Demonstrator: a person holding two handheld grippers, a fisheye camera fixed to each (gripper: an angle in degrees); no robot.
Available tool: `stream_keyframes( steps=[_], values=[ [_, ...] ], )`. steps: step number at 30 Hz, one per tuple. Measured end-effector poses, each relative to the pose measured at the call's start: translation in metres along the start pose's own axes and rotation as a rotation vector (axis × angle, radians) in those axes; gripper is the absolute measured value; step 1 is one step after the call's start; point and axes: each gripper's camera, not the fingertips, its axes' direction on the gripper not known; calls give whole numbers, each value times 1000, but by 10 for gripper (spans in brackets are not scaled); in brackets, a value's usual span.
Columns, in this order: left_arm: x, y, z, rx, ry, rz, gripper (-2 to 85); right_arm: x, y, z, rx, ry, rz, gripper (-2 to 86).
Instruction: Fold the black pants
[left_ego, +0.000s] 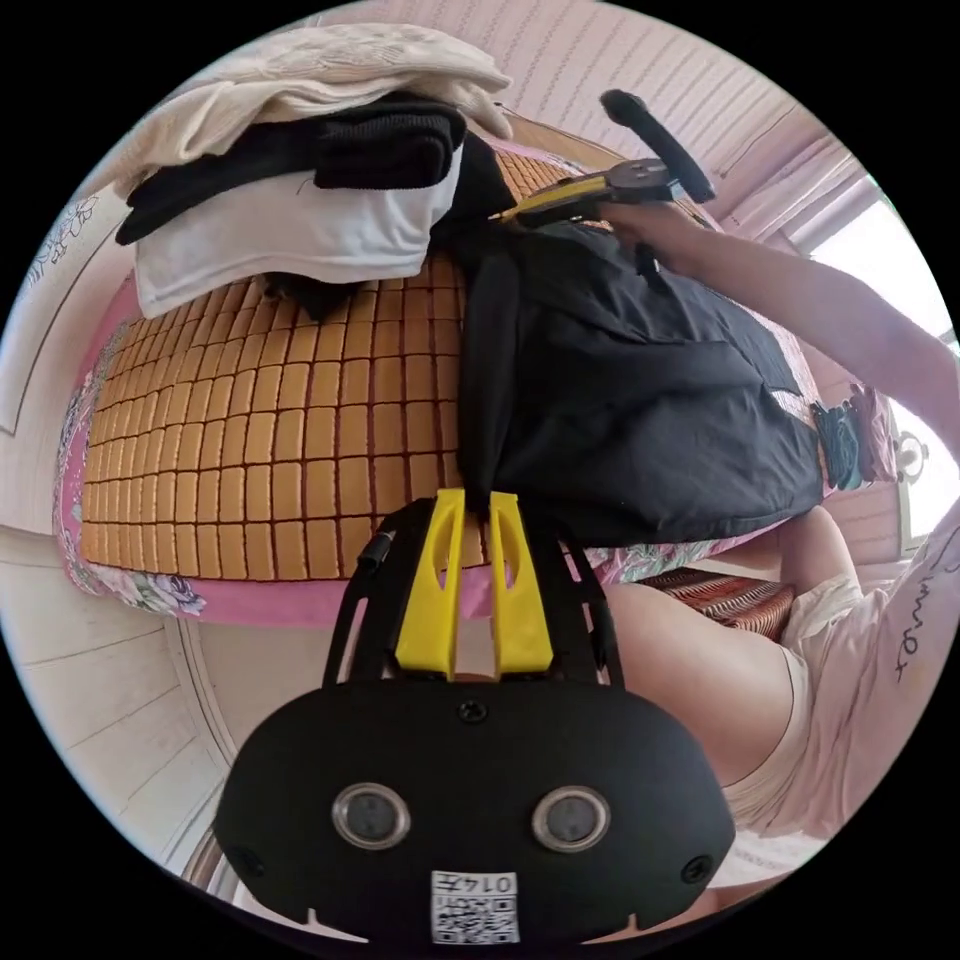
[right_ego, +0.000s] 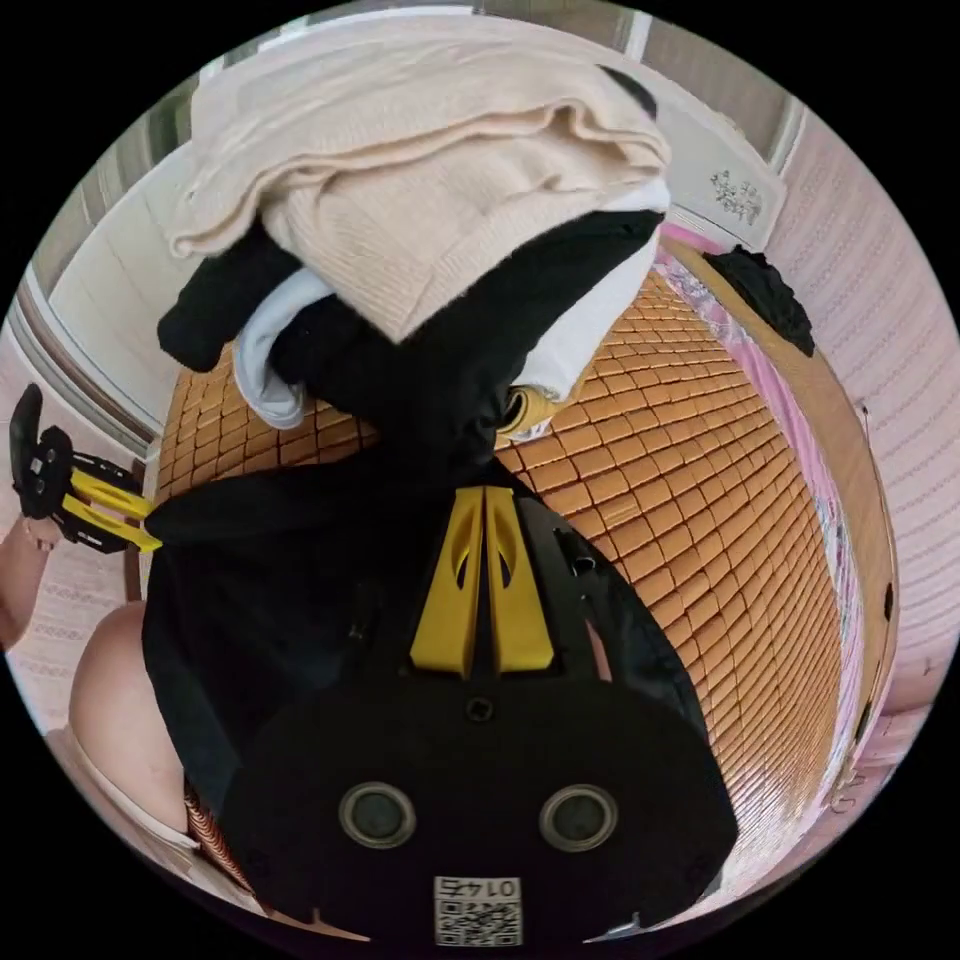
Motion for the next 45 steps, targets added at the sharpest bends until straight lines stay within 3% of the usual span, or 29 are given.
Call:
stream_keyframes(
  steps=[4,8,12,15,19,26,30,35,42,45],
  values=[
    [31,19,-29,67,-98,1,60,23,135,-112,252,3,163,-1],
    [77,31,-45,125,-55,37,52,42,301,-184,167,224,414,11],
    [149,15,-27,145,114,119,50,52,514,-261,-43,415,884,61],
    [210,-16,7,44,216,227,43,39,646,-306,-73,462,1206,93],
    [295,-63,41,19,296,362,44,19,782,-344,55,374,1543,107],
    [397,-111,82,-99,245,539,50,11,891,-350,100,301,1666,130],
    [428,-121,104,-167,198,541,52,15,929,-352,354,46,1683,38],
    [456,-131,111,-196,181,560,52,3,921,-412,500,162,1454,23],
    [492,-143,128,-237,183,572,52,-4,966,-419,315,235,1514,61],
    [500,-148,122,-230,205,569,53,-8,964,-431,302,377,1496,42]
  ],
)
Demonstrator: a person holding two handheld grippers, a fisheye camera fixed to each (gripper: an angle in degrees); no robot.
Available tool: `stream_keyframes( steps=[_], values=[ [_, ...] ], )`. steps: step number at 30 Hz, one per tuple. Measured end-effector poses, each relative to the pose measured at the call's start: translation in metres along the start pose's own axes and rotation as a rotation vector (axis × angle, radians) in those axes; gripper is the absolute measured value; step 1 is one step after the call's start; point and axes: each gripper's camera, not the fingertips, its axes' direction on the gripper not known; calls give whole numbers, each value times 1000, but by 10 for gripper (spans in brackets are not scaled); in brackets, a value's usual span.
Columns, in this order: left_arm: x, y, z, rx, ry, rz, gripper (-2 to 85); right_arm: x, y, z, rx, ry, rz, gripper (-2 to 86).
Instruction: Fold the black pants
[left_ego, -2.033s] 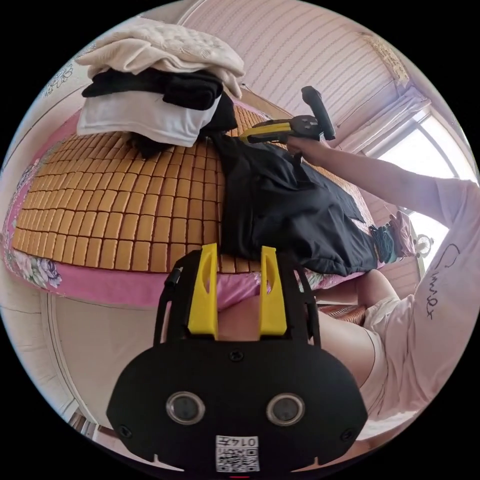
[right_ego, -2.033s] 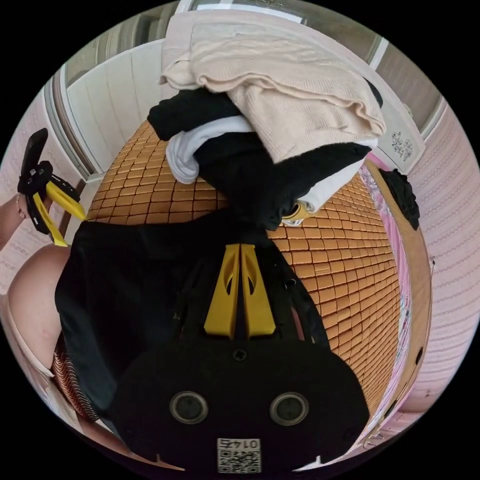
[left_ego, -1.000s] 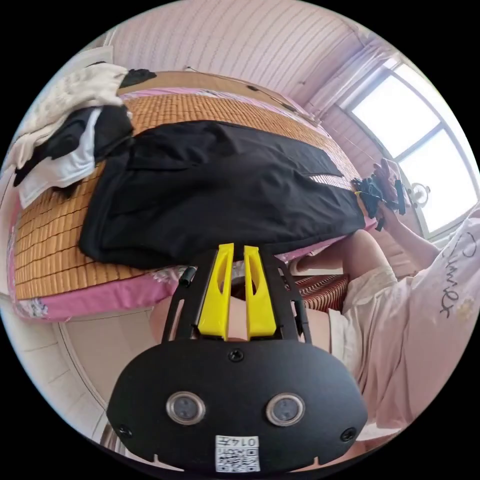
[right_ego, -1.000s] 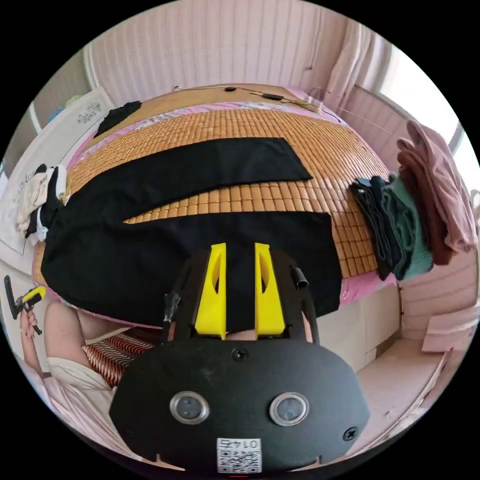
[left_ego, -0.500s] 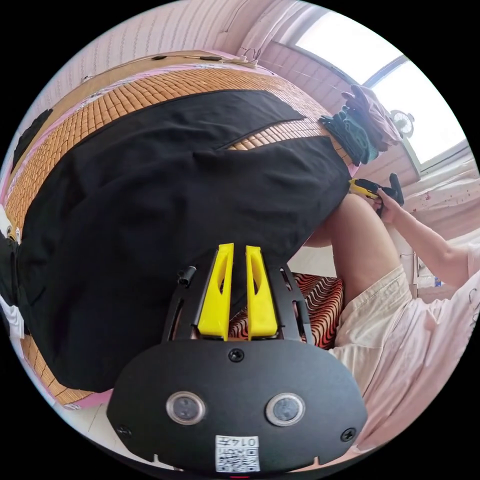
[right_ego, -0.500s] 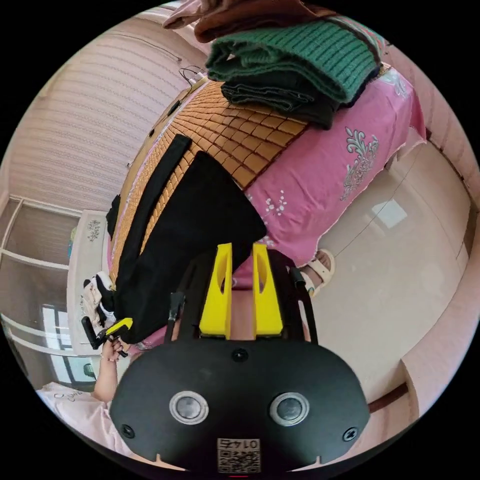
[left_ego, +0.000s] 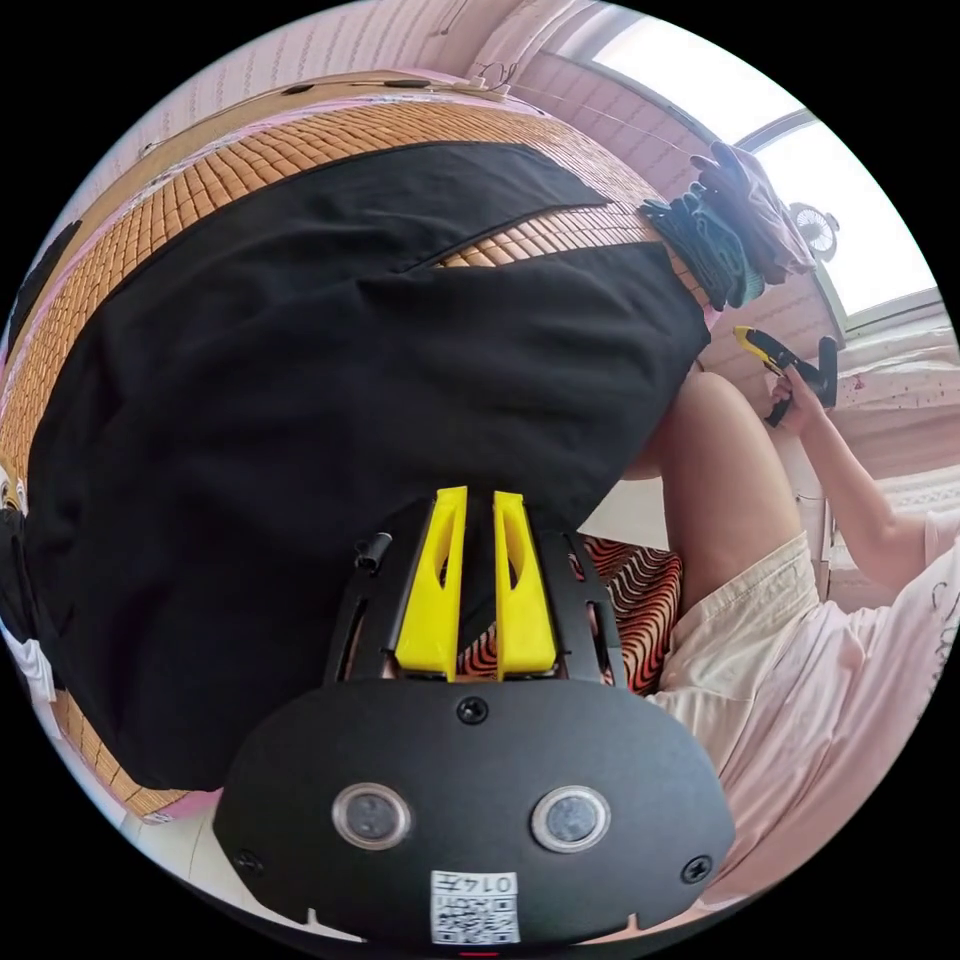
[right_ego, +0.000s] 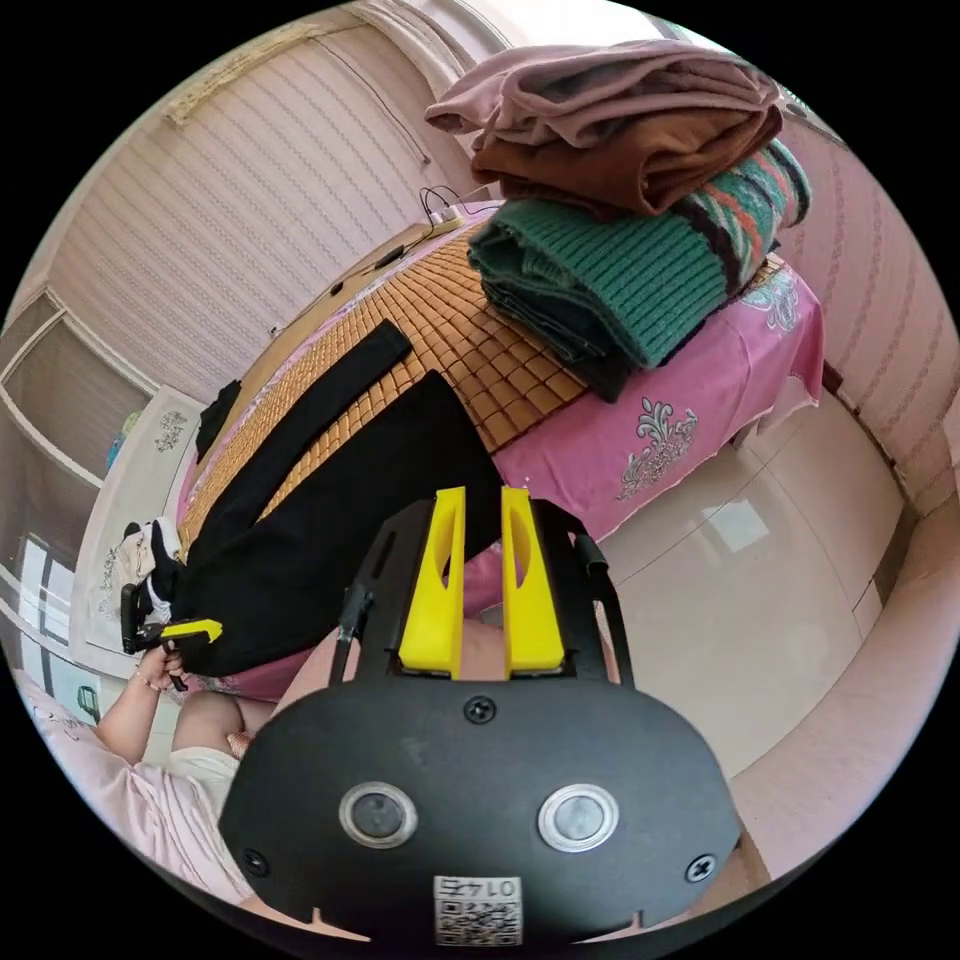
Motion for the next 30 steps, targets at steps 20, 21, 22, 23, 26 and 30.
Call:
stream_keyframes(
  steps=[20,21,22,23,26,30],
  values=[
    [17,-91,3,145,-182,7,55,-117,-110,129,-159,340,-458,-3],
    [18,-94,10,137,-214,3,50,-117,-111,130,-152,343,-475,-3],
    [19,-96,17,116,-242,4,46,-119,-112,131,-160,358,-518,-3],
    [20,-96,21,98,-252,7,44,-121,-113,131,-167,367,-539,-3],
    [24,-96,24,106,-277,46,32,-124,-119,133,-211,390,-597,-3],
    [29,-91,25,104,-302,80,7,-111,-132,128,-166,352,-526,-3]
  ],
)
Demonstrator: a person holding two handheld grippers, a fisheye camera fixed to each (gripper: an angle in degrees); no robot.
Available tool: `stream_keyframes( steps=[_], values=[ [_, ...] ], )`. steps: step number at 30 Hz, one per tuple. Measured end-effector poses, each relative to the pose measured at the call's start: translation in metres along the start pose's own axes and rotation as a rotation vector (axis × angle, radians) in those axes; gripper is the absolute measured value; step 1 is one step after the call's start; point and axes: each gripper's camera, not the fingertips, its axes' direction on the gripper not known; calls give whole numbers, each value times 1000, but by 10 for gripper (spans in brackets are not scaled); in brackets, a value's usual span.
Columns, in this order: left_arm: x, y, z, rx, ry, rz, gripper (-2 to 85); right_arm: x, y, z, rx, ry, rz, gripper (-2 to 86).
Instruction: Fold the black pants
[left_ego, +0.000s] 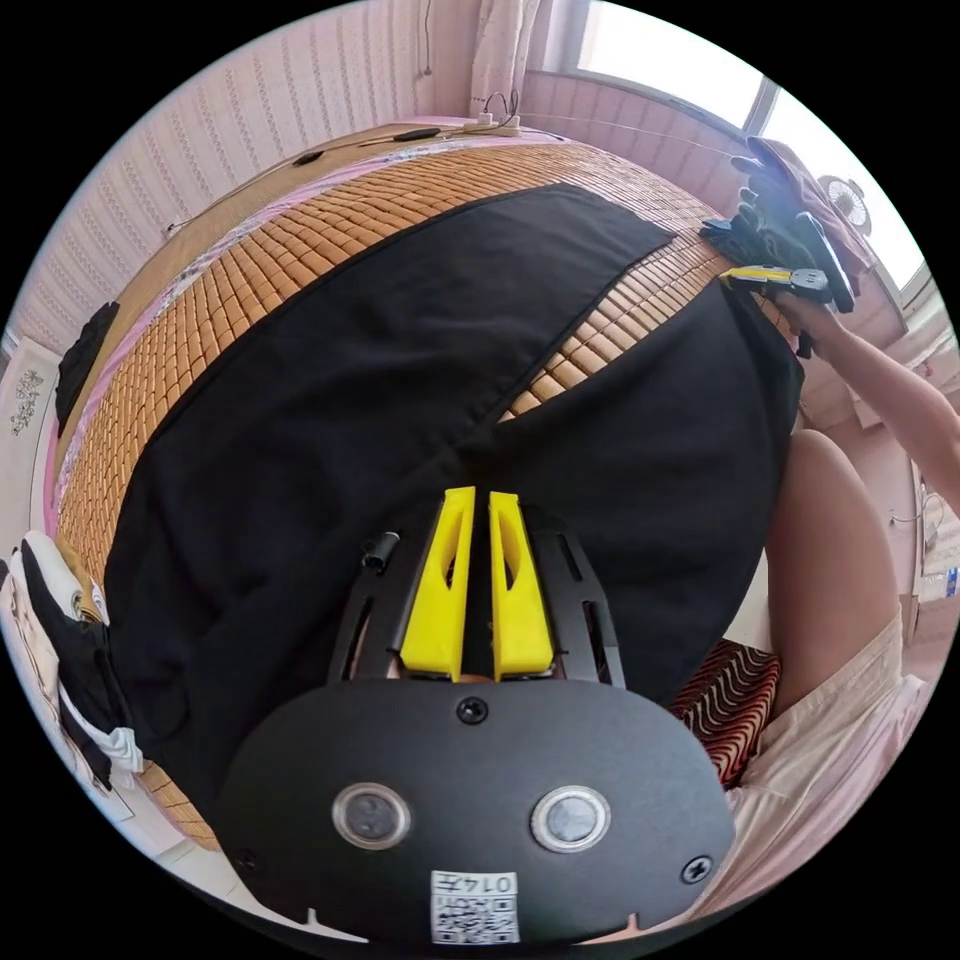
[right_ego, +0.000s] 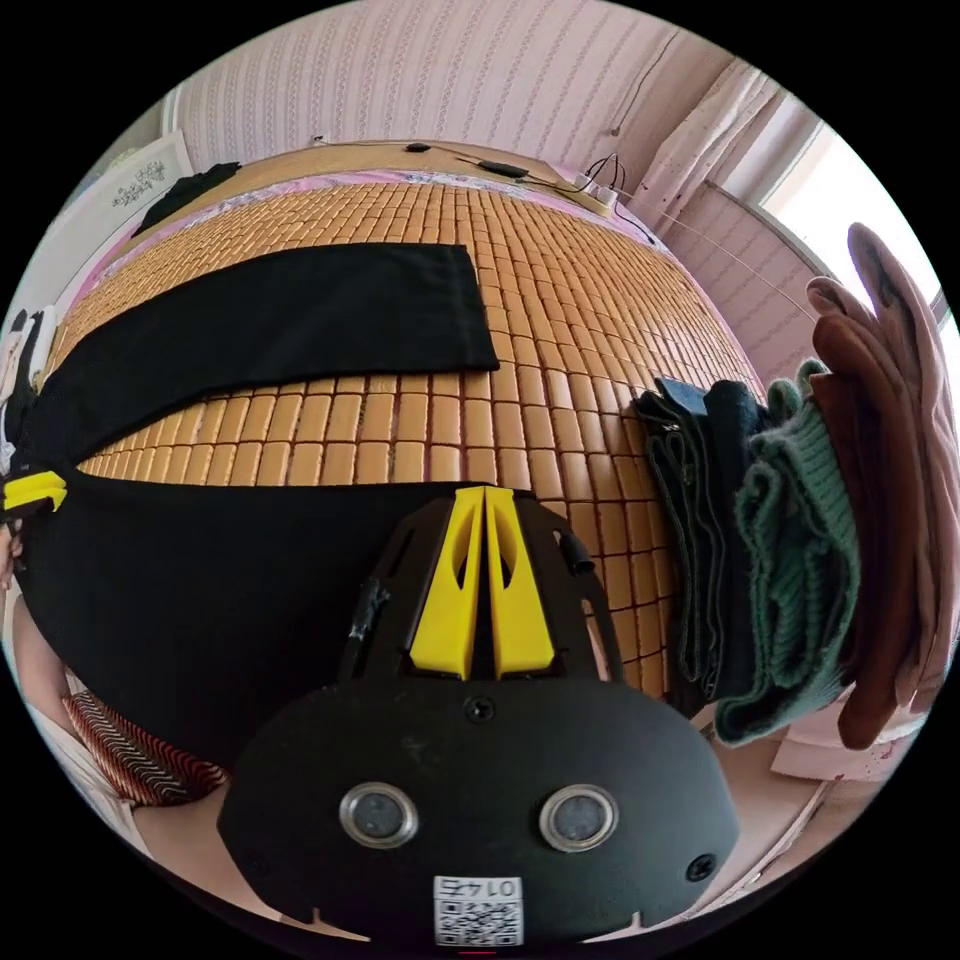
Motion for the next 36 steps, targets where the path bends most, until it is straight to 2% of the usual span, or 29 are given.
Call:
stream_keyframes(
  steps=[4,11,14,18,20,22,24,25,28,32,36],
  values=[
    [10,11,-1,25,-53,28,-8,12,-12,5,-1,-63,47,-3],
    [-7,27,-1,29,17,-48,-10,23,-15,10,4,-59,40,-3],
    [-11,39,-3,40,-57,-64,-10,32,-8,8,12,-69,41,-3],
    [-31,57,-2,62,25,-118,-10,38,3,4,-16,4,-7,-3],
    [-39,64,-2,68,55,-130,-10,53,11,3,4,-55,79,-3],
    [-47,74,-3,75,69,-94,-9,90,28,0,48,-305,317,-2],
    [-53,84,-8,91,176,-67,-8,108,53,-17,199,-417,417,-1],
    [-57,95,-18,129,231,-55,-8,113,72,-34,285,-420,439,0],
    [-75,132,-44,178,268,-90,-8,117,122,-61,325,-398,430,8],
    [-111,194,-74,248,298,-204,-8,128,190,-70,278,-374,528,47],
    [-161,292,-102,312,270,-448,-9,142,246,-62,203,-473,705,89]
  ],
)
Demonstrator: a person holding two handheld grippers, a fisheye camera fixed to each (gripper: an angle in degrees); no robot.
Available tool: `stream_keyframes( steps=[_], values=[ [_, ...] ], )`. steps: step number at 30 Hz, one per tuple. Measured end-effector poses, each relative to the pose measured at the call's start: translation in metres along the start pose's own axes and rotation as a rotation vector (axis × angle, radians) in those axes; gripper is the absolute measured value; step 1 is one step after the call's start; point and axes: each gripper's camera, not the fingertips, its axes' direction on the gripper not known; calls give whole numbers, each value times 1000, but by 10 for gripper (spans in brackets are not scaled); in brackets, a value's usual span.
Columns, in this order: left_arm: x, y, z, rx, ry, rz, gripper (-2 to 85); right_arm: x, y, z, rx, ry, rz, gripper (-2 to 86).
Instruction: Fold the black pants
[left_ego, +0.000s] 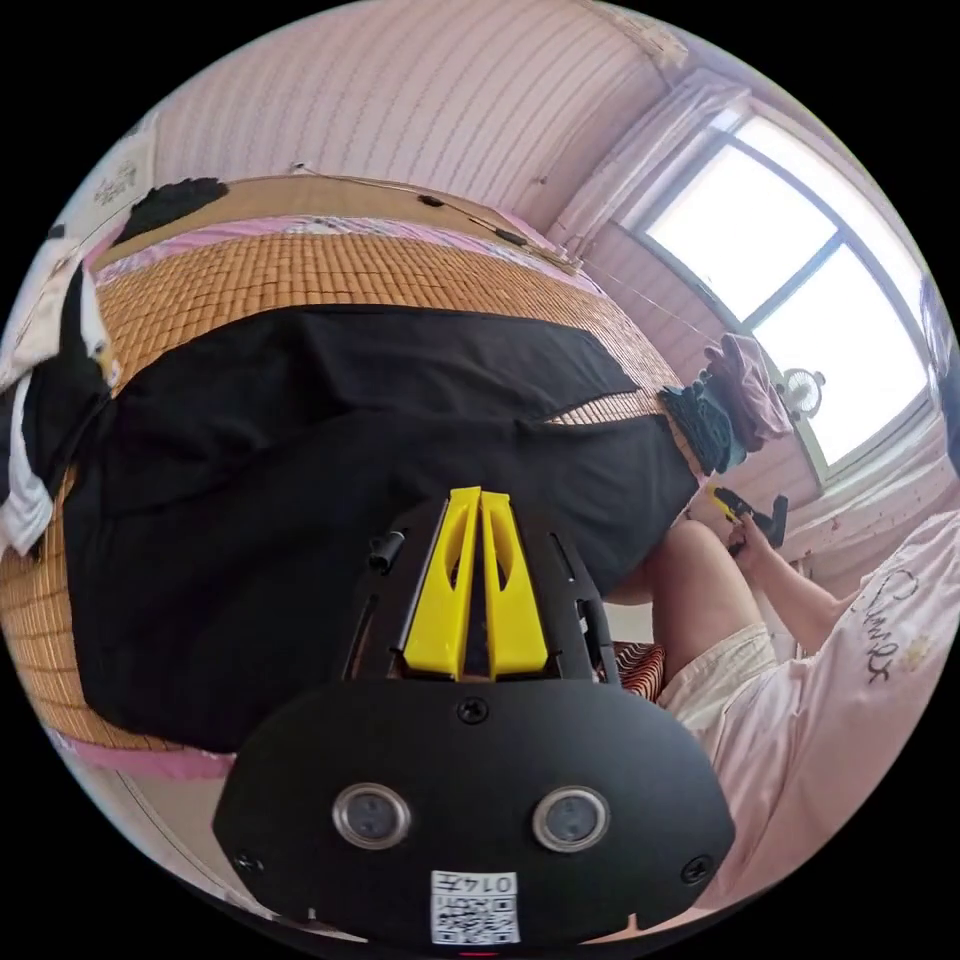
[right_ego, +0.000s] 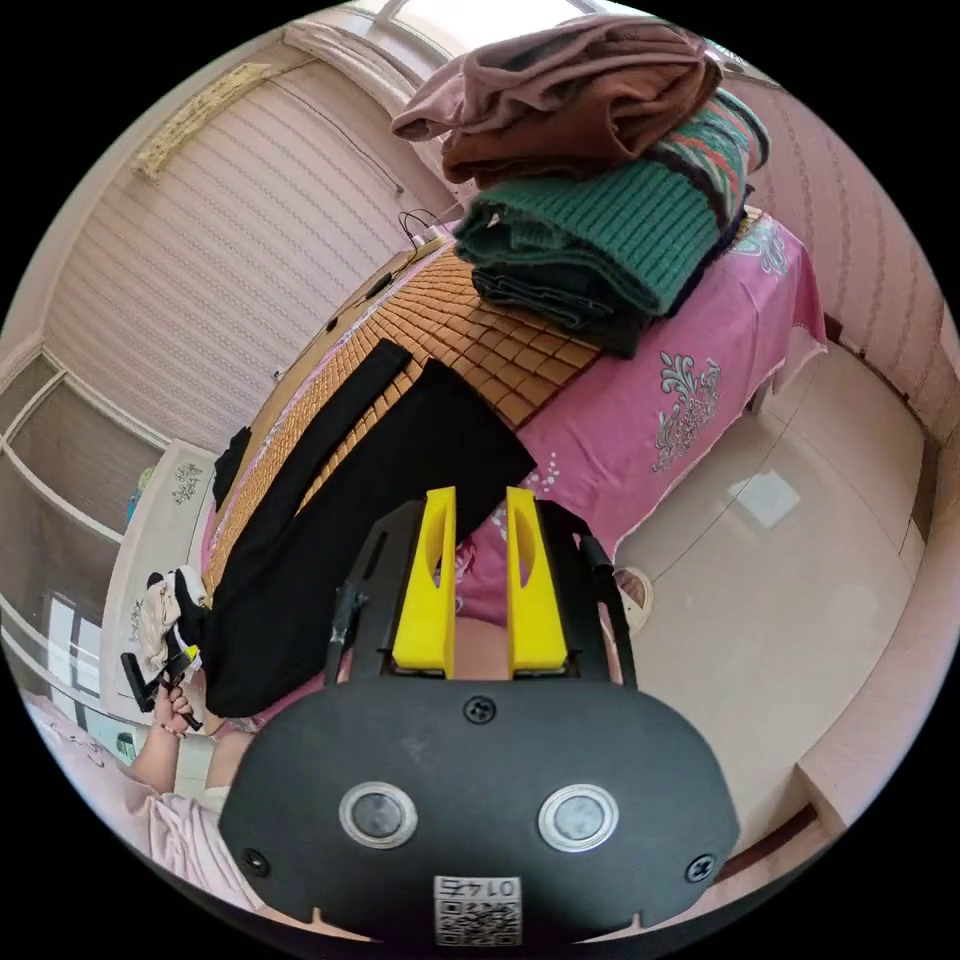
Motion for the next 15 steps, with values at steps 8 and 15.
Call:
stream_keyframes(
  steps=[8,15],
  values=[
    [-104,119,-103,116,-313,-353,38,-6,-21,20,-60,99,-4,138],
    [-182,202,-140,262,-155,-686,68,-10,-26,12,-122,70,33,16]
  ],
)
